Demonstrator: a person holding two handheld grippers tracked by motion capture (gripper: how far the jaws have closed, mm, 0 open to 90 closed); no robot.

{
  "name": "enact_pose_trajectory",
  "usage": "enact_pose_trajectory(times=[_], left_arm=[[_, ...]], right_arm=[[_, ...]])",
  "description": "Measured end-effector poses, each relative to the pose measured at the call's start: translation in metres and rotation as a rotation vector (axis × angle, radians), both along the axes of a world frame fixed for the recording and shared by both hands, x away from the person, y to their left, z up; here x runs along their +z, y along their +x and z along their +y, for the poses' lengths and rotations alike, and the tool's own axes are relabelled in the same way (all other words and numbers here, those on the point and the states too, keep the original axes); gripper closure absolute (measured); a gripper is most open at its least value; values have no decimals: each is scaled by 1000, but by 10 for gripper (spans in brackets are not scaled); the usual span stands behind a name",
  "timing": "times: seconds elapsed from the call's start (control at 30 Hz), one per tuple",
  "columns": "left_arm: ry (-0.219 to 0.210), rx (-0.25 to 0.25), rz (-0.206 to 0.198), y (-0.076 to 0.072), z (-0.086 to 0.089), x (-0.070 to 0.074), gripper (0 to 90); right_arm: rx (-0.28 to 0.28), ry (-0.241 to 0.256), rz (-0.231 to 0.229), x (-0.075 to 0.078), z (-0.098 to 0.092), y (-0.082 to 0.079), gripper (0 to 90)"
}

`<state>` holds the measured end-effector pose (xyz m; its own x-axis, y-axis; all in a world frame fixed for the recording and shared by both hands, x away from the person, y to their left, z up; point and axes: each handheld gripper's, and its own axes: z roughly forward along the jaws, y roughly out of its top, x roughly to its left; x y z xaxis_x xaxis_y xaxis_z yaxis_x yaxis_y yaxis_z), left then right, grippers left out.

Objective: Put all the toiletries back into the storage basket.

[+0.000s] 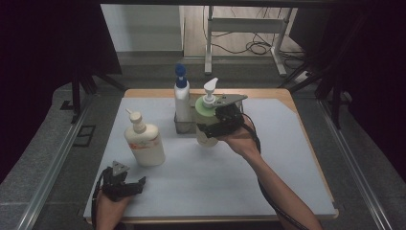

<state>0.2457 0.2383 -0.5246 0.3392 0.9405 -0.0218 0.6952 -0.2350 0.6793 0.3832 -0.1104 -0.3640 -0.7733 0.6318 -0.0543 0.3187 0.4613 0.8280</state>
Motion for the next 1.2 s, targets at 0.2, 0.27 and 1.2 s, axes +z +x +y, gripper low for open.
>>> enact_pose_trajectory(times=[0.2, 0.27, 1.2], left_arm=[[1, -1, 0, 0, 0, 0, 106], [0, 0, -1, 0, 0, 0, 106], [-2, 2, 0, 0, 0, 0, 106]], right_arm=[[-15, -8, -5, 3, 1, 7, 117], [-21, -6, -6, 5, 1, 9, 117], [-96, -5, -22, 16, 5, 39, 117]])
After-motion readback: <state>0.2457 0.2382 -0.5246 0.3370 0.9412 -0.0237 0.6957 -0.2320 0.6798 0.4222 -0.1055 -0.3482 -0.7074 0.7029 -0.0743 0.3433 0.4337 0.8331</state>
